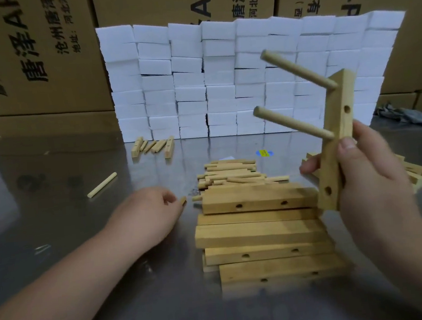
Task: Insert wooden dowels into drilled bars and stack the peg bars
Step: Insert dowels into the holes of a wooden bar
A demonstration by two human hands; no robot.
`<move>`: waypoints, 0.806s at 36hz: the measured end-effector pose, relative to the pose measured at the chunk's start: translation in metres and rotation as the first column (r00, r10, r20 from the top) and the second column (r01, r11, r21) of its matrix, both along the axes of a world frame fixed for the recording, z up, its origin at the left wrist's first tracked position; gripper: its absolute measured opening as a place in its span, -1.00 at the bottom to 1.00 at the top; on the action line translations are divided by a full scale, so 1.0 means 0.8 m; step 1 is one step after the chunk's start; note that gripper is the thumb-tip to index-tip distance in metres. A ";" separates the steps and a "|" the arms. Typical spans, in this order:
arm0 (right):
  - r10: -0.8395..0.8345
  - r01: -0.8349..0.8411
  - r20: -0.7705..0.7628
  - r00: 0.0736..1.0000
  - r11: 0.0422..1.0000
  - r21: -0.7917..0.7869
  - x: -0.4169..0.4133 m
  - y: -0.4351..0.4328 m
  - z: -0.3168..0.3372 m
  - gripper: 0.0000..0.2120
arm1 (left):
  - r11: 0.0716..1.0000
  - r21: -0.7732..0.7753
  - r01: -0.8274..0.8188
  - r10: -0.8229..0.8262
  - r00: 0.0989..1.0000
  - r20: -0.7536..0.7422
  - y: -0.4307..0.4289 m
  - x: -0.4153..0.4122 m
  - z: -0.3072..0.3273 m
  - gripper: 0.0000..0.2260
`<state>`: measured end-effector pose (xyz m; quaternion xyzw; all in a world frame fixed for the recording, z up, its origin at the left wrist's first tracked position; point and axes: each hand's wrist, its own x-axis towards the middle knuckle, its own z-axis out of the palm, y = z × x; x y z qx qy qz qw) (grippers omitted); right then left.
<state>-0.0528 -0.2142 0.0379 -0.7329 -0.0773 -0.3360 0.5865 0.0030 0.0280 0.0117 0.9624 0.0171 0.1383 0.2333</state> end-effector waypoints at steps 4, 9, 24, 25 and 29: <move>-0.001 0.000 -0.067 0.998 1.000 -0.012 0.000 0.002 0.000 -0.51 | 0.981 0.180 -0.077 0.098 0.989 -0.107 0.003 0.000 0.001 -0.71; 0.042 -0.035 -0.151 0.988 0.998 0.049 -0.002 0.005 0.005 -0.68 | 0.941 0.321 -0.106 0.134 0.989 -0.064 0.001 -0.003 0.001 -0.83; 0.106 -0.112 -0.095 0.990 0.991 -0.069 -0.016 0.017 0.009 -0.74 | 0.792 0.278 0.543 -0.570 0.494 0.657 -0.051 -0.079 0.025 -0.82; 0.112 -0.119 -0.081 0.990 0.989 -0.083 -0.018 0.020 0.009 -0.74 | 0.785 0.287 0.549 -0.579 0.486 0.655 -0.052 -0.079 0.024 -0.82; 0.148 -0.152 -0.047 0.988 0.983 -0.105 -0.020 0.023 0.008 -0.59 | 0.787 0.286 0.547 -0.581 0.499 0.643 -0.050 -0.077 0.022 -0.75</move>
